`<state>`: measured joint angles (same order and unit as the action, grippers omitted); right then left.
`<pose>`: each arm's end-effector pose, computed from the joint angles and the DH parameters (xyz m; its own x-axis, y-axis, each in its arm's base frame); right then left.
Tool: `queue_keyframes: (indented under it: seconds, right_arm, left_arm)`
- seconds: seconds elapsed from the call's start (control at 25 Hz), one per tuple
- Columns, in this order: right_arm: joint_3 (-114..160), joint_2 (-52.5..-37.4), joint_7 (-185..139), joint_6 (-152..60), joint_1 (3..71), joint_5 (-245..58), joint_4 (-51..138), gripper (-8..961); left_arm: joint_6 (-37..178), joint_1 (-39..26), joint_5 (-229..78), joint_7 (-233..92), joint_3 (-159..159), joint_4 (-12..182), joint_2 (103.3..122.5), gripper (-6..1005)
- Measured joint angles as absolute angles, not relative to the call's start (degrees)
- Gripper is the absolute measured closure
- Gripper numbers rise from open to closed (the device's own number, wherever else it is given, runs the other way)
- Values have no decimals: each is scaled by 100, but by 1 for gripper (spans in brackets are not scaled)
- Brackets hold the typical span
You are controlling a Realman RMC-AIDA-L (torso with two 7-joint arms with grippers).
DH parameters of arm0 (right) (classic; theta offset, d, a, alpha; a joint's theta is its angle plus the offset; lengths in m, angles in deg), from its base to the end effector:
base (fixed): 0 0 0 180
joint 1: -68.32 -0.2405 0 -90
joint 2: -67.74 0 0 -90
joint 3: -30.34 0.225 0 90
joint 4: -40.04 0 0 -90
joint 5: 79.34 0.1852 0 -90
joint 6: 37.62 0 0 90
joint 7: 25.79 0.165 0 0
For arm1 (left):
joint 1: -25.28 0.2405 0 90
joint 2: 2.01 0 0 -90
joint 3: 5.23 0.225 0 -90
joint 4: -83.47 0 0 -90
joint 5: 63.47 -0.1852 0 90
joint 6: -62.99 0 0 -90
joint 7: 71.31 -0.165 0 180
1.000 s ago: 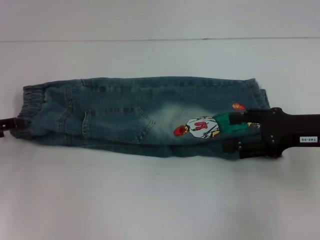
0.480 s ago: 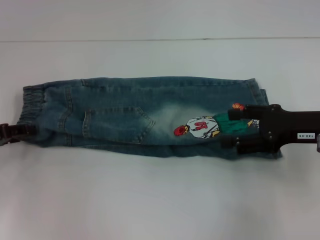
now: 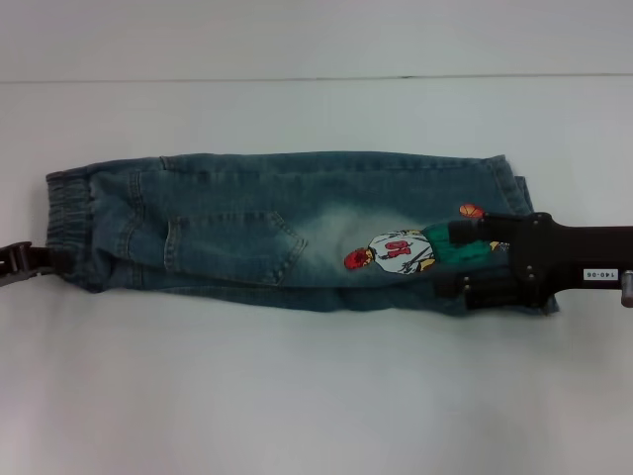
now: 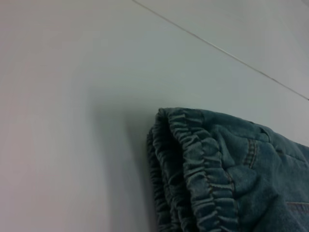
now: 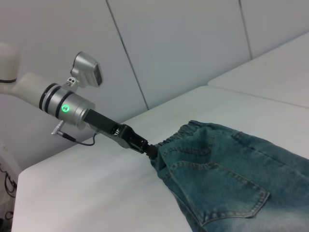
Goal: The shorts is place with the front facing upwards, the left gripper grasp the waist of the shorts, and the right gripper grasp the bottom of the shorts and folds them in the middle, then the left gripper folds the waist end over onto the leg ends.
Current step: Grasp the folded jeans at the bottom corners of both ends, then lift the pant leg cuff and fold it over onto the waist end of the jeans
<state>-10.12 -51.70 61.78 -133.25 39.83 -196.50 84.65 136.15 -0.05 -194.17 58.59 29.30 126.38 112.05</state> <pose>0.2119 0.2897 0.0056 0.7813 -0.4140 -0.4672 -0.4903 -0.8702 -0.0488 -0.3223 0.3139 0.0512 0.1686 0.8327 0.5274 0.9803 -0.0859 -0.1777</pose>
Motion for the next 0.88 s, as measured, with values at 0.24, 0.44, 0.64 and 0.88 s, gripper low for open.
queue_keyframes:
  seconds: [0.24,0.44,0.64,0.88]
  right_arm:
    - [-1002,-5169,6112,-13260,3999,-19650,8422,11]
    - [-990,-5168,6057,-13260,3980,-19650,8311,14]
    - [-1065,-5165,5994,-13233,3946,-19666,8092,17]
    - [-924,-5173,5652,-12935,3913,-19258,7629,255]
  left_arm:
    - [13691,6,-19381,5760,2912,12636,11225,838]
    - [13896,20,-19261,5522,2798,12677,11271,914]
    - [14424,31,-18594,5295,2587,12686,11225,915]
    - [14955,-226,-18171,5258,2440,12698,11162,917]
